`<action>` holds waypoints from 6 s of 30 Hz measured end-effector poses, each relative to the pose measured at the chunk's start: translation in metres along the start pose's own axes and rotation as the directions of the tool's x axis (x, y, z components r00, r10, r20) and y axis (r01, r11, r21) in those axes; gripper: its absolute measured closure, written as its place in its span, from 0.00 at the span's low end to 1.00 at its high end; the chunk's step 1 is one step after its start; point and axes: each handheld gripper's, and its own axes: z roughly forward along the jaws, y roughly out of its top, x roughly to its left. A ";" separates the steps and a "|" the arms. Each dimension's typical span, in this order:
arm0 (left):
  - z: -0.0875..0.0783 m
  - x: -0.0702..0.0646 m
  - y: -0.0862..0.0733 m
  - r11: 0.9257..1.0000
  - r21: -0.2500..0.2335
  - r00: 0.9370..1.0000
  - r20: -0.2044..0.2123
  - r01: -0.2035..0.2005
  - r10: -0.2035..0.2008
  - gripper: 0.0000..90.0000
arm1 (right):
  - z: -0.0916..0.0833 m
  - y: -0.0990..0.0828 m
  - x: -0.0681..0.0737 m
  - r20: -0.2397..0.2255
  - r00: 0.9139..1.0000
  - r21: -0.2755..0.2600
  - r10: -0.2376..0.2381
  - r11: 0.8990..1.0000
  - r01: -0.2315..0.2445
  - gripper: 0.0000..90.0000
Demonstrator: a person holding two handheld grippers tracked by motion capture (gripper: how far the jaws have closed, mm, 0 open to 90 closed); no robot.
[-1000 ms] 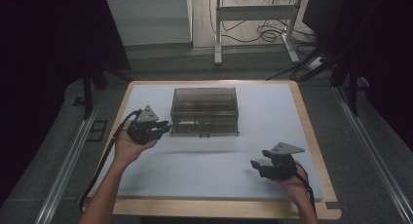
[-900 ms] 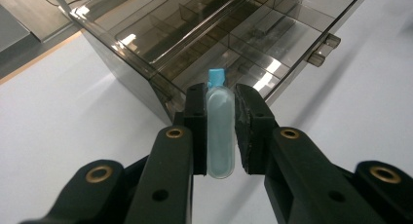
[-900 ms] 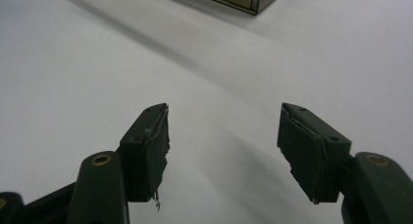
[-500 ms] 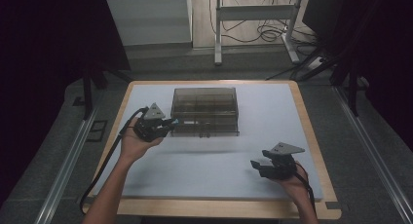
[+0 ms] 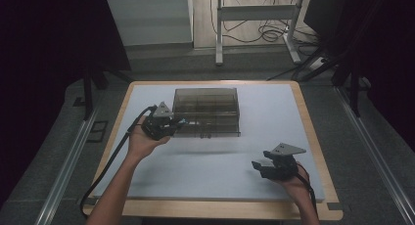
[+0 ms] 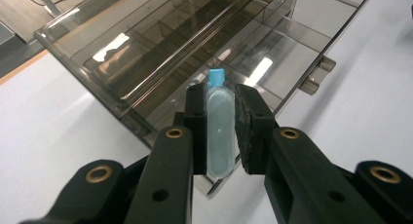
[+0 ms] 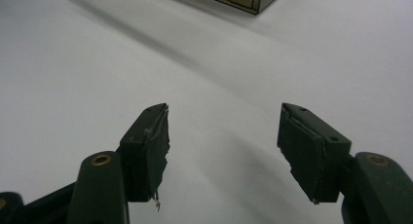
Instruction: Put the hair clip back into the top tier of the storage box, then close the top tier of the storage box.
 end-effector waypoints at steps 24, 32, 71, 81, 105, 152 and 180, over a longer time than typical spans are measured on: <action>0.024 -0.003 0.003 0.999 0.046 1.000 0.004 -0.002 0.002 0.86 | 0.000 -0.001 0.000 -0.001 1.000 0.003 -0.003 1.000 0.003 0.39; 0.029 -0.002 0.001 0.999 0.050 1.000 -0.007 0.009 -0.009 0.85 | 0.000 -0.001 0.000 0.001 1.000 0.000 -0.001 1.000 0.001 0.39; -0.027 -0.005 -0.055 0.996 -0.069 0.998 -0.032 0.058 -0.060 0.30 | -0.001 -0.001 0.000 0.004 1.000 -0.004 0.000 1.000 0.000 0.39; -0.034 -0.013 -0.079 0.996 -0.073 0.998 -0.033 0.052 -0.054 0.30 | -0.002 -0.001 0.000 0.005 1.000 -0.002 0.000 1.000 0.000 0.39; -0.028 -0.019 -0.126 0.997 -0.024 0.996 -0.052 0.075 -0.076 0.30 | -0.005 0.005 0.005 0.009 1.000 -0.023 -0.008 1.000 0.009 0.39; -0.025 -0.020 -0.139 0.998 0.021 0.997 -0.053 0.058 -0.057 0.29 | 0.024 0.071 0.053 -0.036 0.997 0.045 -0.068 0.997 0.069 0.98; -0.026 -0.028 -0.135 0.999 0.030 0.998 -0.065 0.029 -0.027 0.28 | 0.063 0.106 0.064 -0.088 0.992 0.042 -0.091 0.995 0.095 0.98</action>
